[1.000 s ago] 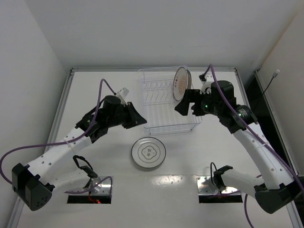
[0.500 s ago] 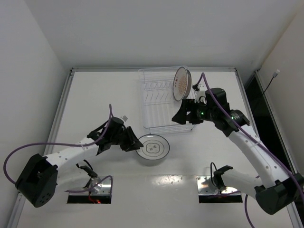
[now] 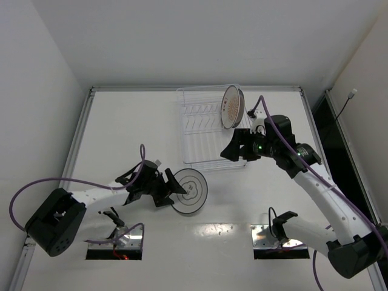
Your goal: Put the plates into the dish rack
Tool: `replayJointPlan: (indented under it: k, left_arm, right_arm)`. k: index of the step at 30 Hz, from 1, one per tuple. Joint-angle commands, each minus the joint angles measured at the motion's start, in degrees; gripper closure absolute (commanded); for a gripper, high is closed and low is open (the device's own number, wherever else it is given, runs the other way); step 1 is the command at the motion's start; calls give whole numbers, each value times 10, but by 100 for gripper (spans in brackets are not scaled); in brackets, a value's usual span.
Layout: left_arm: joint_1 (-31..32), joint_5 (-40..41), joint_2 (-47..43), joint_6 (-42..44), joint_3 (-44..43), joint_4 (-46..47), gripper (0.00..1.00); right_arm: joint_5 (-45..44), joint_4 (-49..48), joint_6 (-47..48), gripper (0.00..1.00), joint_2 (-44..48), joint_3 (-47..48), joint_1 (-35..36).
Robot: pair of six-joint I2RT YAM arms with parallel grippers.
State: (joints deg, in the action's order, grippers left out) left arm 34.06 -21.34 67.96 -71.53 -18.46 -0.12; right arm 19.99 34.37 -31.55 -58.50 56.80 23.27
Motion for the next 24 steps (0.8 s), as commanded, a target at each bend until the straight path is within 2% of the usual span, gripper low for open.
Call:
replayJointPlan:
  k: [1, 7, 11, 12, 18, 21, 24]
  left_arm:
    - [-4, 16, 16, -9, 9, 27, 26]
    - [-4, 16, 1, -14, 9, 12, 25]
    - [-9, 28, -48, -8, -24, -50, 25]
    - [-9, 35, -63, 5, -35, -90, 25]
    - [-9, 118, -155, 45, -136, -215, 25]
    - [-15, 132, -150, 62, -143, -240, 25]
    - [-15, 118, -123, 53, -113, -246, 25]
  right_arm:
    - [4, -20, -4, 27, 8, -5, -3]
    - [4, -20, -4, 27, 8, -5, -3]
    - [4, -15, -4, 27, 8, -5, -3]
    - [-1, -15, -4, 27, 8, -5, -3]
    - [-1, -20, -4, 27, -4, 0, -3]
    - [4, -26, -4, 27, -11, 0, -3]
    - [9, -26, -4, 27, -18, 12, -3]
